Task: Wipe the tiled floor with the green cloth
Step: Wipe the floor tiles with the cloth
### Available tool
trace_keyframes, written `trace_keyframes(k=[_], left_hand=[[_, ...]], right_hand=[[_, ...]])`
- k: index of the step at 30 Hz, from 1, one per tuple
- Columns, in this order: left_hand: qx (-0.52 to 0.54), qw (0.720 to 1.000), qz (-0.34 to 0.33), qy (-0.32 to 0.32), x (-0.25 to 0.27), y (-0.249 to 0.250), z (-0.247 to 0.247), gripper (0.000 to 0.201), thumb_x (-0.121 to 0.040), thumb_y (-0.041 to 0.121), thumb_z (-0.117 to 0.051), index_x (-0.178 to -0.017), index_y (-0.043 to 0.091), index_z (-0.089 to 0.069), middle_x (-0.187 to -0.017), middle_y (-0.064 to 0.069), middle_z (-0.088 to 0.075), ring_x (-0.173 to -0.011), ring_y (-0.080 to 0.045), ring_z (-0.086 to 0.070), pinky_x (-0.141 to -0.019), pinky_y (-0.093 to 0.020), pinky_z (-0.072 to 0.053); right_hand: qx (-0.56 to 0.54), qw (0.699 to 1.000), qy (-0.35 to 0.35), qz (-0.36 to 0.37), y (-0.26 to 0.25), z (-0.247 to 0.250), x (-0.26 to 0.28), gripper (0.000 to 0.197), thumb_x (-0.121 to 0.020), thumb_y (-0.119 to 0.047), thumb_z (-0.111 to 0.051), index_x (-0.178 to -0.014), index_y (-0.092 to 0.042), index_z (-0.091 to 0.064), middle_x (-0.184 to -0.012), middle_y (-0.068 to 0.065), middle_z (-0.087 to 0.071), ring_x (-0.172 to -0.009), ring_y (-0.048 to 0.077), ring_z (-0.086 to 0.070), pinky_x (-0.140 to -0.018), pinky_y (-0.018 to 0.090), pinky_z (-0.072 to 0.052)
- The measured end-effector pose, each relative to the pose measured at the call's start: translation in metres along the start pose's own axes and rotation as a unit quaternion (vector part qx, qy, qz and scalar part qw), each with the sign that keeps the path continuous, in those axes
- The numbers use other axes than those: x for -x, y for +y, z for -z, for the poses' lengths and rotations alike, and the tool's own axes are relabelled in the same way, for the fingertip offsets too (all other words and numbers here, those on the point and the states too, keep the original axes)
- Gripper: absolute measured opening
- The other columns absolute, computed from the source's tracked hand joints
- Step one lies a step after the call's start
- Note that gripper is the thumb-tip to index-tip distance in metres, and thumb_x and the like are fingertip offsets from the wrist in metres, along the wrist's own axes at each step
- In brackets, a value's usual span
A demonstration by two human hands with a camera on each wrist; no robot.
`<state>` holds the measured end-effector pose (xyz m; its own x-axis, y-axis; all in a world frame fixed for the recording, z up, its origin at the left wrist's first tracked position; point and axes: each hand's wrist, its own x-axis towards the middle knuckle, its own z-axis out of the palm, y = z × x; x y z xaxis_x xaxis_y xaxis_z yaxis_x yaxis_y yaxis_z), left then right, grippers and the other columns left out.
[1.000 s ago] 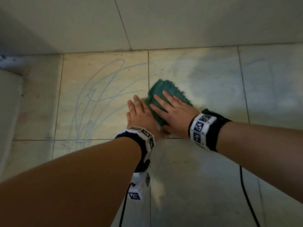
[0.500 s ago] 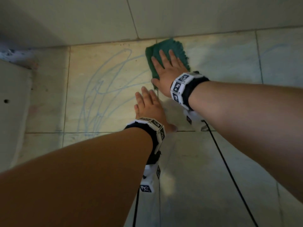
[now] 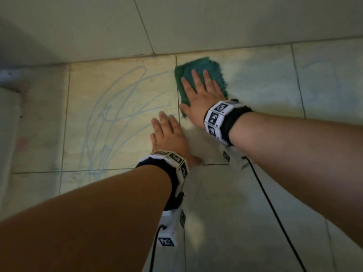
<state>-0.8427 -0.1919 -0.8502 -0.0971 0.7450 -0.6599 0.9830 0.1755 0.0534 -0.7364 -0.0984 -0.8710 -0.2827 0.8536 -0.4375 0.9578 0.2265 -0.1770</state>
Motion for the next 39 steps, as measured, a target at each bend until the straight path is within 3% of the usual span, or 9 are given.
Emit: trace_keyframes(k=[4, 11, 18, 22, 24, 27, 30, 36, 39], left_hand=[[-0.007, 1.000, -0.002, 0.005, 0.001, -0.001, 0.000, 0.147, -0.064, 0.065, -0.079, -0.152, 0.006, 0.022, -0.159, -0.016, 0.028, -0.148, -0.038, 0.020, -0.120, -0.050, -0.004], [-0.006, 1.000, -0.008, 0.005, 0.002, -0.001, 0.001, 0.144, -0.067, 0.065, -0.078, -0.152, 0.005, 0.023, -0.158, -0.017, 0.029, -0.147, -0.039, 0.021, -0.120, -0.050, -0.003], [-0.009, 1.000, 0.004, 0.017, 0.004, 0.004, 0.002, 0.146, -0.064, 0.065, -0.081, -0.153, 0.006, 0.019, -0.160, -0.016, 0.026, -0.148, -0.038, 0.018, -0.120, -0.049, -0.005], [-0.021, 0.999, 0.003, 0.026, 0.003, 0.001, 0.000, 0.145, -0.063, 0.067, -0.079, -0.154, 0.008, 0.017, -0.160, -0.015, 0.025, -0.149, -0.037, 0.017, -0.122, -0.048, -0.006], [-0.022, 0.999, -0.001, 0.026, 0.002, -0.002, -0.001, 0.144, -0.065, 0.067, -0.079, -0.154, 0.008, 0.017, -0.160, -0.015, 0.026, -0.149, -0.037, 0.017, -0.123, -0.048, -0.006], [-0.041, 0.999, -0.004, 0.018, 0.001, -0.003, 0.001, 0.143, -0.066, 0.069, -0.076, -0.154, 0.007, 0.018, -0.160, -0.015, 0.025, -0.149, -0.038, 0.016, -0.123, -0.048, -0.006], [-0.053, 0.999, 0.001, 0.013, 0.003, 0.001, 0.007, 0.143, -0.067, 0.068, -0.077, -0.153, 0.006, 0.017, -0.161, -0.017, 0.024, -0.149, -0.038, 0.015, -0.123, -0.048, -0.007], [-0.057, 0.987, -0.146, 0.039, 0.027, 0.073, -0.006, 0.141, -0.067, 0.068, -0.076, -0.153, 0.013, 0.021, -0.161, -0.009, 0.026, -0.149, -0.030, 0.019, -0.123, -0.047, -0.002], [-0.063, 0.986, -0.155, 0.011, 0.029, 0.115, -0.018, 0.139, -0.067, 0.066, -0.077, -0.155, 0.014, 0.016, -0.161, -0.010, 0.025, -0.149, -0.033, 0.018, -0.121, -0.056, -0.005]], right_hand=[[0.000, 1.000, -0.004, -0.019, 0.031, 0.012, -0.009, 0.073, -0.101, -0.057, -0.029, -0.158, -0.031, 0.008, -0.165, 0.000, 0.019, -0.151, 0.029, 0.018, -0.122, 0.044, 0.003], [-0.042, 0.977, 0.017, -0.208, 0.106, 0.010, 0.028, 0.075, -0.101, -0.058, -0.027, -0.159, -0.027, 0.010, -0.165, 0.004, 0.018, -0.151, 0.034, 0.015, -0.124, 0.047, 0.002], [-0.024, 0.998, -0.008, -0.058, 0.029, -0.032, 0.099, 0.086, -0.097, -0.063, -0.038, -0.158, -0.029, 0.012, -0.164, 0.004, 0.022, -0.150, 0.034, 0.022, -0.122, 0.047, 0.004], [0.002, 1.000, -0.023, -0.011, 0.048, -0.038, 0.109, 0.087, -0.094, -0.066, -0.040, -0.157, -0.033, 0.010, -0.165, -0.001, 0.021, -0.150, 0.028, 0.021, -0.123, 0.045, 0.003], [0.001, 0.999, -0.013, -0.043, 0.080, -0.034, 0.104, 0.087, -0.094, -0.068, -0.037, -0.157, -0.034, 0.012, -0.164, -0.002, 0.022, -0.150, 0.028, 0.021, -0.123, 0.045, 0.002], [-0.017, 0.984, 0.001, -0.180, 0.136, -0.026, 0.101, 0.085, -0.095, -0.070, -0.030, -0.157, -0.031, 0.014, -0.164, 0.002, 0.022, -0.151, 0.032, 0.019, -0.123, 0.045, 0.006], [-0.056, 0.963, 0.011, -0.264, 0.154, -0.024, 0.112, 0.084, -0.096, -0.068, -0.027, -0.158, -0.027, 0.013, -0.164, 0.005, 0.022, -0.150, 0.036, 0.017, -0.123, 0.047, 0.005], [-0.043, 0.986, 0.015, -0.163, 0.105, -0.050, 0.158, 0.084, -0.098, -0.062, -0.036, -0.158, -0.028, 0.011, -0.164, 0.004, 0.021, -0.150, 0.034, 0.018, -0.123, 0.046, 0.001], [-0.063, 0.988, -0.021, -0.140, 0.118, -0.038, 0.163, 0.083, -0.098, -0.063, -0.038, -0.158, -0.030, 0.010, -0.165, 0.002, 0.020, -0.151, 0.030, 0.018, -0.122, 0.044, -0.001]])
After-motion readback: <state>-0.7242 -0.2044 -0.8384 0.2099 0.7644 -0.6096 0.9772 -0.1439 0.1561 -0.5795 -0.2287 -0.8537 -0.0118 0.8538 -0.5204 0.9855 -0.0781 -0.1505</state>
